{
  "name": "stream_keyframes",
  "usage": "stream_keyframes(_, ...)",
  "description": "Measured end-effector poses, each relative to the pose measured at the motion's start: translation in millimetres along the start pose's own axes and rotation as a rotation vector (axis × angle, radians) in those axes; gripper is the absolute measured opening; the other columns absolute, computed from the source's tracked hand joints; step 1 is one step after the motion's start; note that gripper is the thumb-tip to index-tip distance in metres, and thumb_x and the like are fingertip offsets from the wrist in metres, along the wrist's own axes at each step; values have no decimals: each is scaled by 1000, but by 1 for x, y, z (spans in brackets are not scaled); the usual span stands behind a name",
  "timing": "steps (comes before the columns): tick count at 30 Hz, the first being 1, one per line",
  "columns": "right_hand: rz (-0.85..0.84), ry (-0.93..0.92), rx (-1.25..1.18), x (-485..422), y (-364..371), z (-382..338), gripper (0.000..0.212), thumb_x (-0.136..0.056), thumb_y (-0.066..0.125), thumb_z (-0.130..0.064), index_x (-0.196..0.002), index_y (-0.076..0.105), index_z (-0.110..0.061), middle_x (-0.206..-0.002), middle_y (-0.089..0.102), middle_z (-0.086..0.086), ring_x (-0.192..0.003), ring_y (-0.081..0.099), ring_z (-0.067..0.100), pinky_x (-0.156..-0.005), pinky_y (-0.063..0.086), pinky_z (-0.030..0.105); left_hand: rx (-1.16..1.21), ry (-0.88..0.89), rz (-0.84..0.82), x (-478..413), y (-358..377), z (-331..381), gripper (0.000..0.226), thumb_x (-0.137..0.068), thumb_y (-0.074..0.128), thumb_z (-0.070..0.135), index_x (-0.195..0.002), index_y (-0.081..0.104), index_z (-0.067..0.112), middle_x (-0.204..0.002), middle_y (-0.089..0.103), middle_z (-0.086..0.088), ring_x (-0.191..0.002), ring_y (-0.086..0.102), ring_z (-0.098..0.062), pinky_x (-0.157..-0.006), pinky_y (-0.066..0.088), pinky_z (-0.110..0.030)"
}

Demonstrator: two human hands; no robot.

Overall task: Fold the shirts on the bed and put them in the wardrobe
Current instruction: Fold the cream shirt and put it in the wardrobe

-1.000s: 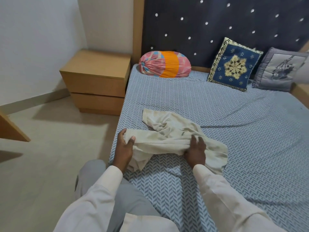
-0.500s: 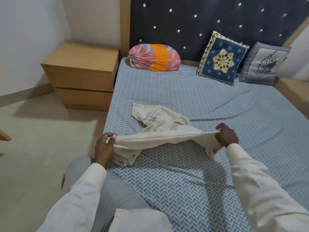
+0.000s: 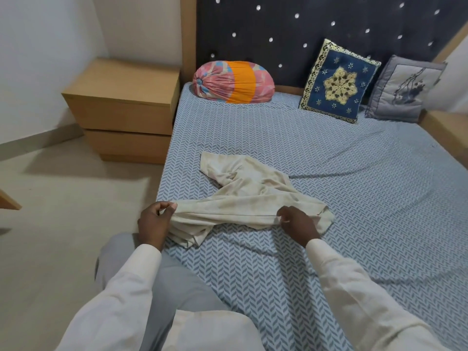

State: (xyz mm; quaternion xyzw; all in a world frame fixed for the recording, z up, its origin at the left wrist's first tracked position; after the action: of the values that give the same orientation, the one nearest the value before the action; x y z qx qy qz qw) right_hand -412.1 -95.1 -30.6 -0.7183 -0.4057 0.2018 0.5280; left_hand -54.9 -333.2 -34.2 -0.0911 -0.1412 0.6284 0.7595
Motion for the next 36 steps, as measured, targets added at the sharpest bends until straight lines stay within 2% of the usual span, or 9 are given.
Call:
stream_keyframes(8,-20,151,226,-10,2,29,23,-94,48,-29,-112,61,-34,-116,55,6,-97,64,32,-78,45,37,11,-11,5,4,-7,5,12,-81,74,36,-83,73,24,-84,72,10,-88,65,-16,-84,55,-39)
stream_keyframes(11,-10,161,234,-10,0,34,18,-94,49,-30,-105,62,-32,-111,55,5,-96,64,31,-78,46,37,66,-49,2,4,-8,2,10,-84,71,36,-83,71,26,-83,72,7,-77,66,-17,-73,59,-41)
stream_keyframes(14,168,118,105,-7,-23,28,11,-87,61,-31,-94,60,-23,-102,52,4,-92,60,30,-66,41,34,151,-69,-11,6,-7,6,6,-90,66,24,-86,70,24,-74,69,-3,-59,60,-18,-51,52,-27)
stream_keyframes(22,416,191,-65,4,-70,40,11,-85,59,-19,-92,51,-16,-85,59,11,-80,59,34,-63,36,35,123,-75,-139,-2,-6,13,10,-88,69,20,-88,73,11,-60,65,-10,-54,56,-19,-53,49,-28)
stream_keyframes(26,246,175,-16,-5,-47,46,16,-89,50,-19,-97,61,-11,-93,52,15,-90,57,37,-69,36,36,-1,-113,-408,-7,8,10,10,-86,72,17,-88,69,7,-74,66,-10,-68,59,-23,-69,52,-35)
stream_keyframes(29,19,231,26,-10,-24,50,14,-92,48,-11,-96,62,-7,-104,60,22,-97,58,37,-73,38,35,-606,47,-568,-4,15,14,41,-67,86,32,-100,66,17,-97,64,1,-88,60,-17,-75,45,-28)
stream_keyframes(31,-114,237,64,-9,-15,46,14,-92,47,-10,-90,61,-6,-100,64,21,-97,62,37,-74,44,33,-820,144,-519,-1,18,21,46,-66,85,32,-104,64,16,-105,62,-2,-98,58,-20,-74,40,-25)
stream_keyframes(34,-261,256,176,-5,-9,39,22,-94,45,-13,-99,65,-8,-93,60,11,-101,65,36,-84,54,39,-809,224,-379,-3,21,37,29,-76,79,33,-94,65,15,-104,64,-6,-100,59,-24,-73,39,-28)
stream_keyframes(36,-302,258,92,-3,-6,39,20,-92,45,-10,-96,64,-5,-93,60,12,-94,67,37,-76,59,41,-771,247,-311,-9,19,48,19,-84,70,32,-89,66,14,-99,66,-8,-95,59,-26,-72,40,-30)
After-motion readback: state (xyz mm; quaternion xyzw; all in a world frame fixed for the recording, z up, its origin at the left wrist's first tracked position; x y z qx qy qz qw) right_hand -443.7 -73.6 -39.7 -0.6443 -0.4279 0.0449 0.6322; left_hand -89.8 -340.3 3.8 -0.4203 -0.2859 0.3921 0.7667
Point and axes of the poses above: each hand's wrist, its own x-axis away from the middle knuckle, its own y-axis out of the palm, z = x × y, the point moved 9 cm from there along -x, towards the middle knuckle
